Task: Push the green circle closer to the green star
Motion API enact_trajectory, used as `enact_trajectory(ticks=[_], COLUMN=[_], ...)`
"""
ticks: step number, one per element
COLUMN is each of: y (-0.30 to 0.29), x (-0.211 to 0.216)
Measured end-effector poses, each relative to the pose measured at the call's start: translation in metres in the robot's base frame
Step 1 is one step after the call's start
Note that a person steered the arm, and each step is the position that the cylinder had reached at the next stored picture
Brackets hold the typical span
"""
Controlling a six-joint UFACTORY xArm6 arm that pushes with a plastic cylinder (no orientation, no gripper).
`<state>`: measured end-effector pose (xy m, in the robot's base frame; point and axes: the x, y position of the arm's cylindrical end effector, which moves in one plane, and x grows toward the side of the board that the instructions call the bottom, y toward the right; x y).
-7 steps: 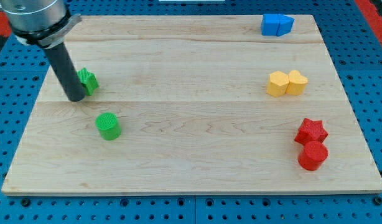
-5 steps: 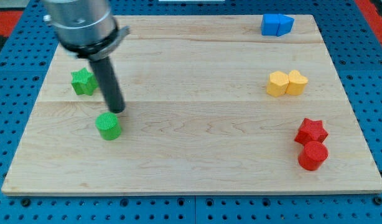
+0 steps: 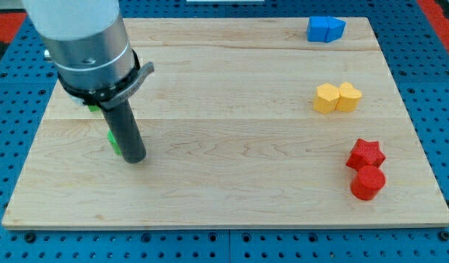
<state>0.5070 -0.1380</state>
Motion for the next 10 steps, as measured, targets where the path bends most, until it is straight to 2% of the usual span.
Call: enact_trajectory(ticks=[1, 3, 5, 6, 7, 8, 10], y=[-0.028, -0.036, -0.08, -0.084, -0.084, -0.044, -0.03], x=[0.0, -0.006, -0.037, -0.038, -0.005, 0.007, -0.025])
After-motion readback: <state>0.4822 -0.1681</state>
